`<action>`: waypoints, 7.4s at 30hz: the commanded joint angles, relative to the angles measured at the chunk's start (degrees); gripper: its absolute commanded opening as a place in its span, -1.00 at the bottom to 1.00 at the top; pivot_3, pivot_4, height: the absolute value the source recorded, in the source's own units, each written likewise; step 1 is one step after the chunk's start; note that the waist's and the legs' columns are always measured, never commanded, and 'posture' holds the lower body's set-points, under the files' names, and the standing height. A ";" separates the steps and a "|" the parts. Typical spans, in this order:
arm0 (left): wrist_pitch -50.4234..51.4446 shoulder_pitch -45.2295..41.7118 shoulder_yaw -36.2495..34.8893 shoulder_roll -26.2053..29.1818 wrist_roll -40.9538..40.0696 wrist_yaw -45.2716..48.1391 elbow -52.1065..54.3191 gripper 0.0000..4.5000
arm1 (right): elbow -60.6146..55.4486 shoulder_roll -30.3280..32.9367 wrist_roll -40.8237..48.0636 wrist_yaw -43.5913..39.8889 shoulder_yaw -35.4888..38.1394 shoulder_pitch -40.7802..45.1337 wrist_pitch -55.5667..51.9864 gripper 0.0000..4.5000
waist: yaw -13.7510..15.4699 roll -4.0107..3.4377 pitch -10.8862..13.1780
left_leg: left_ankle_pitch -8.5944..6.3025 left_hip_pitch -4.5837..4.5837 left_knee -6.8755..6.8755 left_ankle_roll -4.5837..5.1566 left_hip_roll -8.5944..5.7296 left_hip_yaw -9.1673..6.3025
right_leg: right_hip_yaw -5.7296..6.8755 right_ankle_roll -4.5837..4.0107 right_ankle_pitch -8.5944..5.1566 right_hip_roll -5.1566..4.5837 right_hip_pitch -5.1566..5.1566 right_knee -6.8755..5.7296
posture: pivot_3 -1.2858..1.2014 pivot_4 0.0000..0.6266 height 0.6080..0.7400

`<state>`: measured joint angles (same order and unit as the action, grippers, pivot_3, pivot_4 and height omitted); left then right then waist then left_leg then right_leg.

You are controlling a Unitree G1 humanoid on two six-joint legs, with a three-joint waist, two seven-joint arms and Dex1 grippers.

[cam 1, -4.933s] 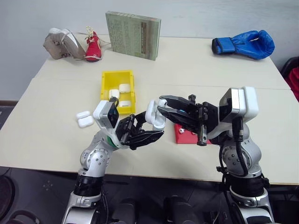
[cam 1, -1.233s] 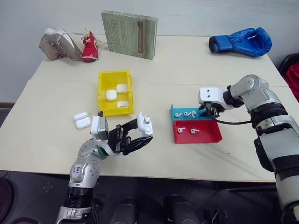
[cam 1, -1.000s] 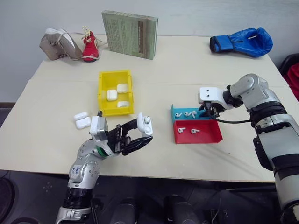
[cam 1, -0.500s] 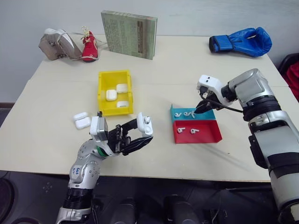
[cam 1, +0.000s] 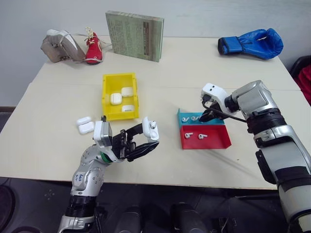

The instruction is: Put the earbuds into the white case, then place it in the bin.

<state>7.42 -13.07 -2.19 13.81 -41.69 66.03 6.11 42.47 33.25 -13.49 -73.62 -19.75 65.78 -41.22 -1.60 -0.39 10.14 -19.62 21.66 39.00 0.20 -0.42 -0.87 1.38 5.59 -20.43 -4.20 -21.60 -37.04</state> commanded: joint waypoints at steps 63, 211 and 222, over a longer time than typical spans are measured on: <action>-0.72 -1.03 -0.12 -0.44 -0.49 0.42 0.51 0.24 | -17.98 7.93 12.61 -0.09 9.11 -7.39 1.13 -0.80 | 0.14 0.00 0.00 | 0.00 0.03 0.02 0.01 -0.01 0.00 | 0.00 0.00 0.00 -0.01 0.01 0.03 | 0.03 -0.52 1.00; 5.46 -14.76 10.20 9.62 18.98 -5.26 0.20 0.24 | -73.64 9.57 63.48 15.18 28.30 -44.52 6.98 -0.98 | 1.59 0.18 0.12 | 0.00 0.02 0.07 0.06 -0.01 -0.11 | -0.05 0.01 0.00 0.02 0.09 0.17 | 0.03 -0.52 1.00; 4.60 -17.41 13.24 8.16 20.19 -4.61 -0.88 0.24 | -72.79 8.49 55.62 19.44 15.50 -36.21 3.26 -0.98 | 1.65 0.18 0.12 | 0.00 0.03 0.06 0.07 -0.02 -0.11 | -0.03 0.01 0.00 0.01 0.07 0.16 | 0.03 -0.52 1.00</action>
<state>13.20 -29.62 11.23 22.39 -21.48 61.35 3.90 -29.31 40.69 43.55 -53.50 -4.23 28.94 -38.88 0.05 -0.21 10.25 -19.62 21.70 39.06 0.27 -0.45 -0.98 1.35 5.60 -20.43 -4.19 -21.53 -36.89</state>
